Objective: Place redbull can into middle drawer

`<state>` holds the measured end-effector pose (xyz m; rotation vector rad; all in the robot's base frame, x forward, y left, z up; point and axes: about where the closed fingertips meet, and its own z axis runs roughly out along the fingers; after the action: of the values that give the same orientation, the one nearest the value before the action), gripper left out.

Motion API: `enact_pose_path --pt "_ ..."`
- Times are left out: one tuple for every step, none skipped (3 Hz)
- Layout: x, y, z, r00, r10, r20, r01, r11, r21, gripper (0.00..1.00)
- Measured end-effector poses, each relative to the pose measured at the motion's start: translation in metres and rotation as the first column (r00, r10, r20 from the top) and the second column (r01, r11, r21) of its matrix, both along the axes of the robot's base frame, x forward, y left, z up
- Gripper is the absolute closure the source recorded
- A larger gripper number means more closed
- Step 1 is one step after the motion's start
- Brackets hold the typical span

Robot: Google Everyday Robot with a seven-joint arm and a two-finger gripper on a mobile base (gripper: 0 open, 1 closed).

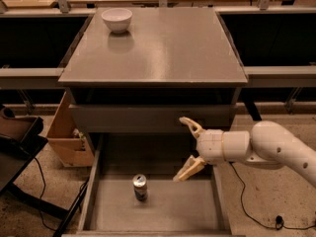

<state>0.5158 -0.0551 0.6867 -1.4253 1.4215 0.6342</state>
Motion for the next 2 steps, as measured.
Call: enact_pose_path --pt "0.007 -0.037 0.039 0.9992 -0.003 0.04 0.008 0.992 -0.128 0.0" --pt "0.013 -0.067 0.069 0.9983 -0.003 0.058 0.022 0.945 -0.327 0.0"
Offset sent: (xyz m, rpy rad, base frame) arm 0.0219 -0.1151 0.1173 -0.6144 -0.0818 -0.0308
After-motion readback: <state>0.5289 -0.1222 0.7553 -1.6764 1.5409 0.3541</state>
